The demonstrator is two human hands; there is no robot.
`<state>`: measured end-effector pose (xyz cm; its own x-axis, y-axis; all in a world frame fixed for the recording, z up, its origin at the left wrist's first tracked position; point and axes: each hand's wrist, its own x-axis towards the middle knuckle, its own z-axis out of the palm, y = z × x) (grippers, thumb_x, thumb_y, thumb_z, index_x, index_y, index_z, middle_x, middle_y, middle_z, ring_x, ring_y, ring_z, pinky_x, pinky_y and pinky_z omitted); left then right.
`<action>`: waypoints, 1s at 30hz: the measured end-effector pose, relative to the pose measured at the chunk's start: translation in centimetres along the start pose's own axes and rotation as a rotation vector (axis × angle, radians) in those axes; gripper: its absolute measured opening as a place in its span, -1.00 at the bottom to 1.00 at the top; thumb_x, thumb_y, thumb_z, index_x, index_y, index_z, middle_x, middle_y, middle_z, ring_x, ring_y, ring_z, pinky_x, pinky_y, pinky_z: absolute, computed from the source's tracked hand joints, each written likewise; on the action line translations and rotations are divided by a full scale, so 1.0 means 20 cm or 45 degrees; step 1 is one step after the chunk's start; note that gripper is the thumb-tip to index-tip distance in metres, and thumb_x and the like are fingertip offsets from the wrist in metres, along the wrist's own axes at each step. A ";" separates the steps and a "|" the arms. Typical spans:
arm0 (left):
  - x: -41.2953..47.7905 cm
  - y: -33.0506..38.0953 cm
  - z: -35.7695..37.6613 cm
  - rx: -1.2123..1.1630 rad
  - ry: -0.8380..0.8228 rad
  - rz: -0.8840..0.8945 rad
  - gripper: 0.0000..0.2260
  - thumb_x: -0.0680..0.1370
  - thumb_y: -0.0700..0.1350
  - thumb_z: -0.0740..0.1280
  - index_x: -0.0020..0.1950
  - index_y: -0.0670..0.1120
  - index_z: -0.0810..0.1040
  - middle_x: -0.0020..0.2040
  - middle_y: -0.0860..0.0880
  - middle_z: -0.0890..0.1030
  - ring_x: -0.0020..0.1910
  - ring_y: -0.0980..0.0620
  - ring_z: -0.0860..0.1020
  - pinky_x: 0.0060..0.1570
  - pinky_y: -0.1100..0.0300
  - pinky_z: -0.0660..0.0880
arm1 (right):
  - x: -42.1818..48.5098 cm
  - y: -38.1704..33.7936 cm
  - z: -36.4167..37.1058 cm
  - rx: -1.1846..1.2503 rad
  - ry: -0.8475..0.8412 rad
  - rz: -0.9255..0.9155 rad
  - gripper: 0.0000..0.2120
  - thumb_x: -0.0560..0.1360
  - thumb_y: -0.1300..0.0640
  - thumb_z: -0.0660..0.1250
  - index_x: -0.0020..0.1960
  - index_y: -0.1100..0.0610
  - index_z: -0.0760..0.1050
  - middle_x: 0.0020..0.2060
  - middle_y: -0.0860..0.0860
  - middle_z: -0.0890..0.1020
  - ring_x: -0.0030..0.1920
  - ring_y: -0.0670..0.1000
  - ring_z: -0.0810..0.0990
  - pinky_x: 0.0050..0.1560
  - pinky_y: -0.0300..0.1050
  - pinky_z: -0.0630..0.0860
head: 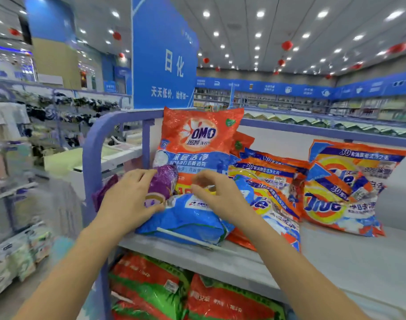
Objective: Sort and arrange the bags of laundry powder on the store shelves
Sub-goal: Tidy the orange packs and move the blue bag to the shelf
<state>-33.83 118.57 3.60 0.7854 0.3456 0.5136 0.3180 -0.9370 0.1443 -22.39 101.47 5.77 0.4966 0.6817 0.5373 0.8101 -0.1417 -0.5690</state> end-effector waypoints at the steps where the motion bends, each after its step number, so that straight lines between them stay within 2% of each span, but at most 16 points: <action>1: 0.01 -0.01 0.02 0.105 -0.027 -0.002 -0.27 0.44 0.18 0.40 0.49 -0.12 0.25 0.41 -0.07 0.36 0.40 -0.06 0.30 0.34 0.11 0.29 | 0.00 0.00 0.03 -0.011 -0.077 -0.013 -0.78 0.52 0.11 0.34 0.10 0.20 0.55 -0.02 0.02 0.63 -0.02 -0.09 0.56 -0.02 -0.36 0.40; 3: 0.03 -0.02 0.04 0.259 -0.011 -0.027 -0.30 0.48 0.18 0.35 0.51 -0.11 0.21 0.44 -0.08 0.33 0.41 -0.06 0.28 0.33 0.11 0.30 | -0.01 0.00 0.05 -0.066 -0.180 -0.032 -0.74 0.51 0.05 0.35 0.13 0.18 0.55 0.03 0.01 0.63 0.04 -0.10 0.54 0.03 -0.36 0.38; 4: 0.04 -0.02 0.05 0.309 0.021 -0.040 -0.33 0.49 0.13 0.36 0.49 -0.12 0.25 0.41 -0.11 0.38 0.37 -0.09 0.34 0.29 0.08 0.34 | -0.01 0.01 0.05 -0.088 -0.204 -0.042 -0.72 0.50 0.04 0.36 0.14 0.16 0.55 0.05 0.00 0.62 0.05 -0.11 0.52 0.06 -0.34 0.37; 6: 0.07 -0.02 0.06 0.332 0.081 -0.018 -0.48 0.46 -0.02 0.44 0.35 -0.20 0.45 0.16 -0.19 0.58 0.14 -0.20 0.52 0.09 -0.05 0.44 | -0.02 0.03 0.04 -0.106 -0.233 -0.048 -0.71 0.46 0.04 0.40 0.14 0.13 0.56 0.07 -0.02 0.61 0.07 -0.12 0.51 0.10 -0.29 0.38; 8: 0.10 -0.02 0.04 0.309 0.162 0.037 -0.68 0.42 -0.17 0.48 0.13 -0.23 0.59 -0.09 -0.22 0.65 -0.08 -0.25 0.59 -0.08 -0.07 0.46 | -0.03 0.05 0.03 -0.125 -0.265 -0.045 -0.70 0.44 0.04 0.43 0.14 0.10 0.56 0.09 -0.05 0.60 0.10 -0.10 0.52 0.12 -0.24 0.41; 11: 0.14 0.00 -0.03 0.191 0.255 0.050 -0.87 0.45 -0.20 0.45 -0.07 -0.23 0.60 -0.21 -0.24 0.65 -0.18 -0.27 0.60 -0.17 -0.06 0.47 | -0.06 0.08 0.03 -0.112 -0.251 -0.050 -0.74 0.44 0.06 0.43 0.11 0.06 0.57 0.09 -0.08 0.60 0.08 -0.15 0.51 0.05 -0.37 0.41; 14: 0.17 0.03 -0.12 0.042 0.397 0.069 -0.89 0.48 -0.18 0.40 -0.08 -0.22 0.60 -0.22 -0.23 0.64 -0.20 -0.27 0.58 -0.23 -0.04 0.47 | -0.06 0.09 0.04 -0.067 -0.175 -0.032 -0.78 0.46 0.09 0.40 0.09 0.08 0.58 0.07 -0.08 0.61 0.07 -0.16 0.53 0.05 -0.41 0.41; 16: 0.20 0.04 -0.19 -0.043 0.551 0.120 -0.91 0.49 -0.18 0.40 -0.06 -0.18 0.63 -0.22 -0.22 0.65 -0.21 -0.27 0.59 -0.25 -0.03 0.48 | -0.06 0.10 0.04 0.025 -0.072 0.054 -0.76 0.50 0.08 0.37 0.13 0.13 0.55 0.05 -0.03 0.62 0.07 -0.11 0.56 0.12 -0.23 0.49; 18: 0.21 0.08 -0.29 -0.209 0.715 0.166 -0.90 0.50 -0.16 0.41 -0.03 -0.16 0.64 -0.24 -0.20 0.66 -0.24 -0.24 0.60 -0.27 0.02 0.46 | -0.05 0.08 0.02 0.178 0.041 0.170 -0.70 0.51 0.03 0.34 0.21 0.10 0.46 0.10 -0.02 0.59 0.10 -0.10 0.55 0.12 -0.15 0.52; 21: 0.24 0.19 -0.44 -0.530 0.885 0.254 -0.89 0.51 -0.13 0.40 -0.09 -0.18 0.62 -0.27 -0.10 0.64 -0.30 -0.08 0.55 -0.30 0.12 0.41 | -0.04 0.03 -0.07 0.425 0.143 0.193 -0.50 0.48 -0.07 0.34 0.35 0.01 0.29 0.25 -0.04 0.48 0.23 -0.10 0.47 0.16 -0.23 0.46; 23: 0.27 0.28 -0.52 -0.690 0.843 0.316 -0.90 0.50 -0.12 0.39 -0.15 -0.15 0.59 -0.28 -0.01 0.60 -0.30 0.03 0.53 -0.27 0.15 0.42 | -0.02 -0.03 -0.19 0.547 0.209 0.115 -0.38 0.44 -0.17 0.31 0.41 0.01 0.23 0.28 -0.10 0.46 0.23 -0.23 0.46 0.14 -0.34 0.42; 24: 0.29 0.32 -0.55 -0.771 0.766 0.347 -0.91 0.50 -0.13 0.40 -0.20 -0.09 0.58 -0.30 0.02 0.58 -0.30 0.07 0.53 -0.27 0.18 0.42 | -0.01 -0.07 -0.26 0.571 0.261 0.079 -0.39 0.41 -0.17 0.28 0.39 0.02 0.27 0.25 -0.13 0.48 0.18 -0.29 0.48 0.08 -0.41 0.43; 26: 0.29 0.41 -0.56 -0.887 0.568 0.427 -0.82 0.48 -0.17 0.42 -0.28 0.02 0.53 -0.34 0.11 0.56 -0.33 0.18 0.53 -0.29 0.23 0.41 | -0.01 -0.14 -0.41 0.550 0.299 0.035 -0.53 0.41 -0.14 0.30 0.26 0.03 0.42 0.13 -0.13 0.59 0.06 -0.27 0.57 -0.01 -0.39 0.48; 28: 0.29 0.50 -0.52 -0.901 0.388 0.543 -0.86 0.47 -0.17 0.44 -0.28 -0.06 0.56 -0.33 0.09 0.61 -0.35 0.17 0.56 -0.30 0.21 0.45 | -0.04 -0.17 -0.52 0.505 0.233 0.034 -0.71 0.42 -0.12 0.36 0.06 0.01 0.54 -0.11 -0.14 0.69 -0.10 -0.21 0.64 -0.15 -0.38 0.51; 30: 0.29 0.59 -0.46 -0.910 0.297 0.622 -0.91 0.47 -0.16 0.45 -0.16 -0.18 0.65 -0.27 -0.03 0.66 -0.28 0.08 0.60 -0.24 0.11 0.51 | -0.09 -0.16 -0.58 0.496 0.220 0.092 -0.76 0.36 -0.08 0.33 -0.05 0.01 0.57 -0.23 -0.14 0.71 -0.21 -0.16 0.67 -0.25 -0.36 0.52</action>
<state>-30.41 108.97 15.95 0.5939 -0.0461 0.8032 -0.4913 -0.8114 0.3167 -22.27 92.39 13.89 0.6199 0.5447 0.5649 0.6093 0.1195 -0.7839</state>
